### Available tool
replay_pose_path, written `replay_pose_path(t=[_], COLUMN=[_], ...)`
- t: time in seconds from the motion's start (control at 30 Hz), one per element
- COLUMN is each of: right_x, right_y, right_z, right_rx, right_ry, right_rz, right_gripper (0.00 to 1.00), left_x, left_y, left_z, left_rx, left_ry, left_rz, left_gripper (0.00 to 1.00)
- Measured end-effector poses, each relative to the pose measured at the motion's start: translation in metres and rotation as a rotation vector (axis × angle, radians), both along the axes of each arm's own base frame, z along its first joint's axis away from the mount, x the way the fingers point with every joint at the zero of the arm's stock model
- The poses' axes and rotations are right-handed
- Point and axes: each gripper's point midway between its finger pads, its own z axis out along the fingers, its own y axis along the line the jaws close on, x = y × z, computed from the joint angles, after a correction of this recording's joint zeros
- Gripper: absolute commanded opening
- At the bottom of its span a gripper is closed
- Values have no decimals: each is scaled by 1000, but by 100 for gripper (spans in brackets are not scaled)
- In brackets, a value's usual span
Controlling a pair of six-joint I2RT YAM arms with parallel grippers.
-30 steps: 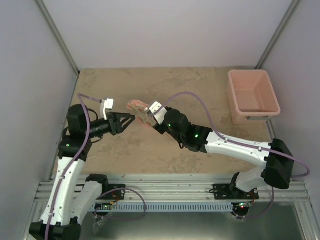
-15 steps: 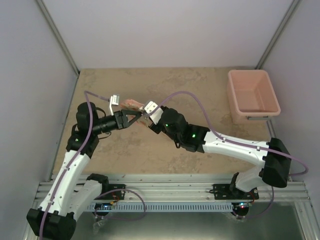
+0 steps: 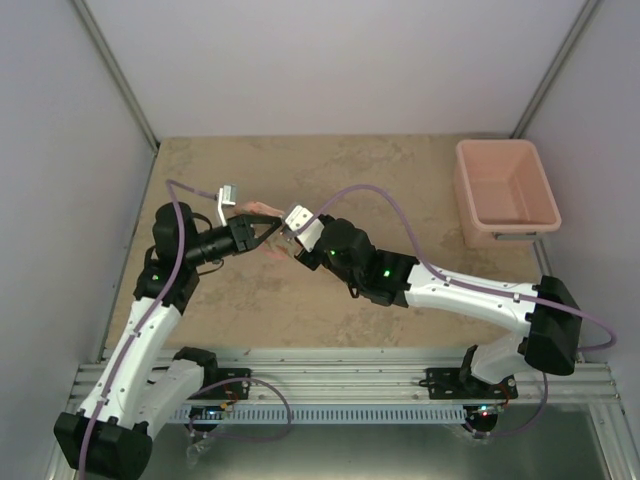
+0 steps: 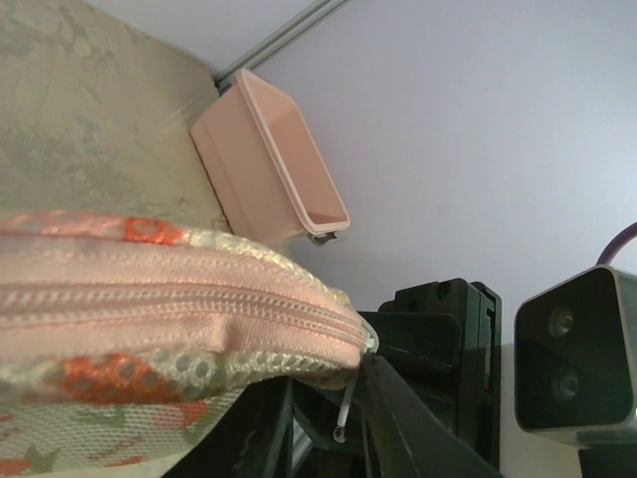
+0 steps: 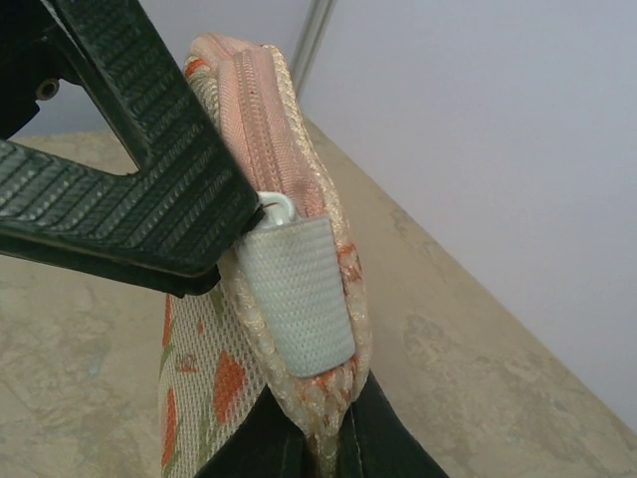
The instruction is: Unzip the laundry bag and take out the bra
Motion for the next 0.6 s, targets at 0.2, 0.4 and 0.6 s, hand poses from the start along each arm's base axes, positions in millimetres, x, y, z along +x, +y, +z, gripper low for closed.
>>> replay_pose_path(t=[0.2,0.4,0.6], right_x=[0,-1,-2], right_y=[0,0,-1], right_z=[0,0,-7], right_rx=[-2,-6,-24], right_ry=[-1,-7,-30], right_rz=[0,1,8], right_gripper=[1,1,0], left_x=[0,-2,-7], left_y=[0,2,4], left_z=[0,0,-6], left_rx=[1,9,28], left_ry=[0,-7,2], left_rz=[3,10,13], left_gripper=[0,0,0])
